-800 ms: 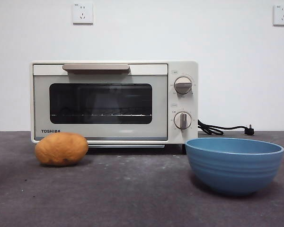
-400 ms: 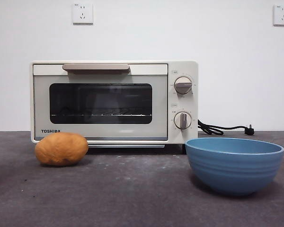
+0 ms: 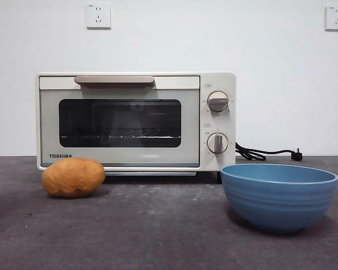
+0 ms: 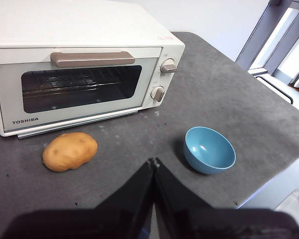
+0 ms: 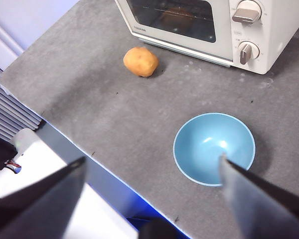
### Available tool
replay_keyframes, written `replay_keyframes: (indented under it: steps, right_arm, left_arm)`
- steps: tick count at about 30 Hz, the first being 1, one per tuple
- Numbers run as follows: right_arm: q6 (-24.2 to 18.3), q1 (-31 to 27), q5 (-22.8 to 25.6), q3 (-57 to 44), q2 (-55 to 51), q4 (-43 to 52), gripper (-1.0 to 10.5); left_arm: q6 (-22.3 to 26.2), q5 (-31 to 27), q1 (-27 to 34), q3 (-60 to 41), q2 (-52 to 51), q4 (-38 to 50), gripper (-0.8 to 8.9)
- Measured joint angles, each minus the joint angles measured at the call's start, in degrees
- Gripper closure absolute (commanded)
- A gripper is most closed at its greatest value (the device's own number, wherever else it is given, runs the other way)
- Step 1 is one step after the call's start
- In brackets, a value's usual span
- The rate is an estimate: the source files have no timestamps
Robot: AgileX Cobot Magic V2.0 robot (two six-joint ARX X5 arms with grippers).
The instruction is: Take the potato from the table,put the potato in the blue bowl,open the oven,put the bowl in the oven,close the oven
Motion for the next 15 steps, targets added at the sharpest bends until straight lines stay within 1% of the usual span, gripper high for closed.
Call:
replay_keyframes:
  steps: [4, 6, 12, 15]
  right_arm:
    - [0.39, 1.14, -4.46, 0.00, 1.36, 3.28, 3.5]
    - [0.39, 2.34, -5.42, 0.00, 2.78, 5.49, 3.5]
    - [0.42, 9.62, -5.29, 0.02, 10.62, 14.53, 3.5]
    - [0.42, 14.82, -2.58, 0.35, 16.46, 19.63, 3.5]
  left_arm:
    - [0.00, 0.00, 0.00, 0.00, 0.00, 0.00, 8.21]
    - [0.00, 0.00, 0.00, 0.00, 0.00, 0.00, 8.21]
    - [0.00, 0.00, 0.00, 0.00, 0.00, 0.00, 8.21]
    - [0.00, 0.00, 0.00, 0.00, 0.00, 0.00, 8.21]
